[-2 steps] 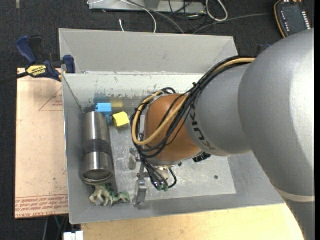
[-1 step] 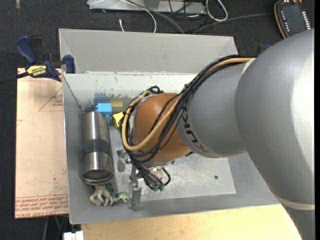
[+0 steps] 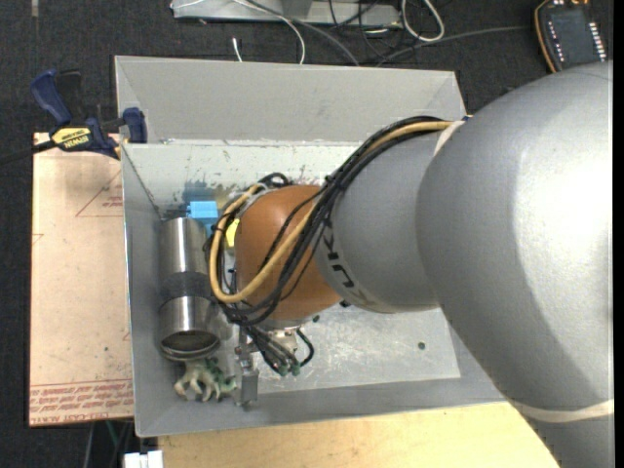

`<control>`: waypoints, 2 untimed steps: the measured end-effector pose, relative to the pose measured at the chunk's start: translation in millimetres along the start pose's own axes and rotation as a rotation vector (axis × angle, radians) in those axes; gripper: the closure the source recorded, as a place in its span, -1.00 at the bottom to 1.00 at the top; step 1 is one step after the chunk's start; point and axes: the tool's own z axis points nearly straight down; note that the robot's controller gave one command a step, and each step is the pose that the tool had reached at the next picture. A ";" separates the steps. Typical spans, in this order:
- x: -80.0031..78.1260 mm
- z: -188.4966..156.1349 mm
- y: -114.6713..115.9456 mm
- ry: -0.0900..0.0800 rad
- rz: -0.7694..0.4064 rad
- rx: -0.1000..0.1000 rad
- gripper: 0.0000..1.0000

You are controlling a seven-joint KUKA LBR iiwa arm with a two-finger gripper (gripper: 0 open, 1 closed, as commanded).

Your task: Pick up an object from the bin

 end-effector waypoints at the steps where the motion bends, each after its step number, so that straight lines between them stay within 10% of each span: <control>1: -5.4 29.2 3.1 -0.003 0.004 0.015 -1.00; 2: -43.2 31.3 7.0 0.013 -0.236 0.019 1.00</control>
Offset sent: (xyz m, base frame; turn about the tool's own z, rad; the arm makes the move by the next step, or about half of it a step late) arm 0.0411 0.0203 -0.0298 -0.2442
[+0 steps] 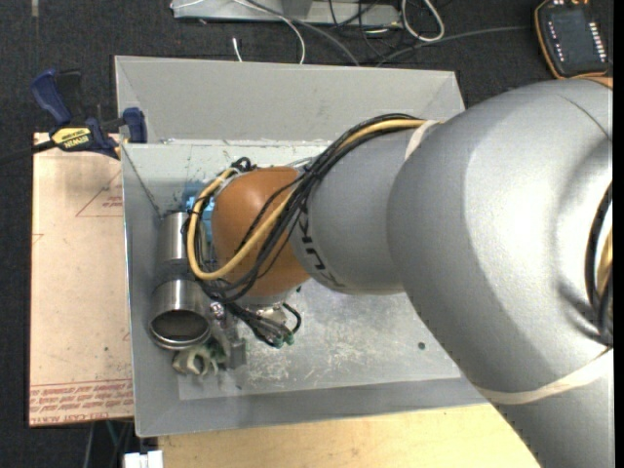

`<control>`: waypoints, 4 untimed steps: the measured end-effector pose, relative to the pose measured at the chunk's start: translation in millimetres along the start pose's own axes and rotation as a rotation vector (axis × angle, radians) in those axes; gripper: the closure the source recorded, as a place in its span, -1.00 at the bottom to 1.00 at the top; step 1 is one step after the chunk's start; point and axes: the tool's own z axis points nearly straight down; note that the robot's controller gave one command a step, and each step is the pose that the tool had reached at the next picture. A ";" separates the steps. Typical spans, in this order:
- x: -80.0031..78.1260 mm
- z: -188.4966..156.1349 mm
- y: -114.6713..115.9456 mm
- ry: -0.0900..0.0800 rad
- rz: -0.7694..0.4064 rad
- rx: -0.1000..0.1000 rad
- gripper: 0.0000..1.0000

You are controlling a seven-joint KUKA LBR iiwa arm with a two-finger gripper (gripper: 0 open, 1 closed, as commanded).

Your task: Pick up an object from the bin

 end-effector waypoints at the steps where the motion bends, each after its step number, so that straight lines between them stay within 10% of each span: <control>1: 0.0 0.0 0.1 0.000 0.000 0.000 1.00; 4: 2.6 -58.8 -1.2 0.003 0.001 -0.001 1.00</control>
Offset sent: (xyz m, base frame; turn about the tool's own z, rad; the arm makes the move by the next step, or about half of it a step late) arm 0.0001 0.0000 0.0227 0.0000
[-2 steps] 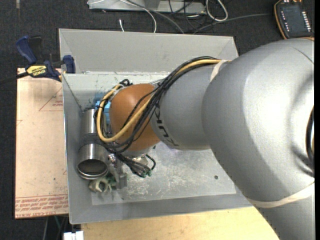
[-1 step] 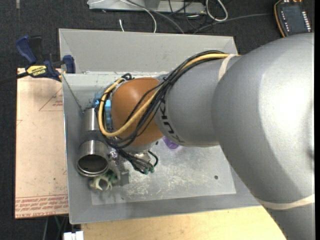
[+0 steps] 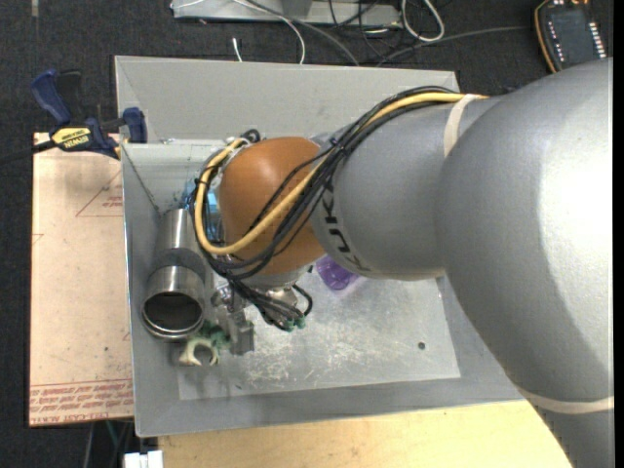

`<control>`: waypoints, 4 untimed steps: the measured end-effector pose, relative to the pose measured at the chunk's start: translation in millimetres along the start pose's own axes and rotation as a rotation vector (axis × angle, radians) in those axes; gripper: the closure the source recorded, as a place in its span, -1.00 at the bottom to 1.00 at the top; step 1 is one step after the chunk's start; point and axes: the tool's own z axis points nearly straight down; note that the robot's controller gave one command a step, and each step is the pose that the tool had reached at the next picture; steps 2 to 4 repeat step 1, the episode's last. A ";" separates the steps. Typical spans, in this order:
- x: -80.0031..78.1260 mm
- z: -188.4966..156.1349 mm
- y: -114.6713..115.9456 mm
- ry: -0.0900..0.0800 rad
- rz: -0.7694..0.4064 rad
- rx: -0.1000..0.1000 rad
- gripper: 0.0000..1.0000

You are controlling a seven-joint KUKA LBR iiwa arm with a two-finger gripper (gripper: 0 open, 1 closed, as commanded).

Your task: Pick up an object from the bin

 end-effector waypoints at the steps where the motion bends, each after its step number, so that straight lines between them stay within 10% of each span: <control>1: 0.0 -22.6 -0.5 -0.002 0.001 0.000 1.00; 4: 0.0 -22.6 -0.5 -0.002 0.001 0.000 1.00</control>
Offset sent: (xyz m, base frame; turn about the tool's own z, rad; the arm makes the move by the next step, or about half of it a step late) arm 0.0001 0.0003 0.0461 0.0002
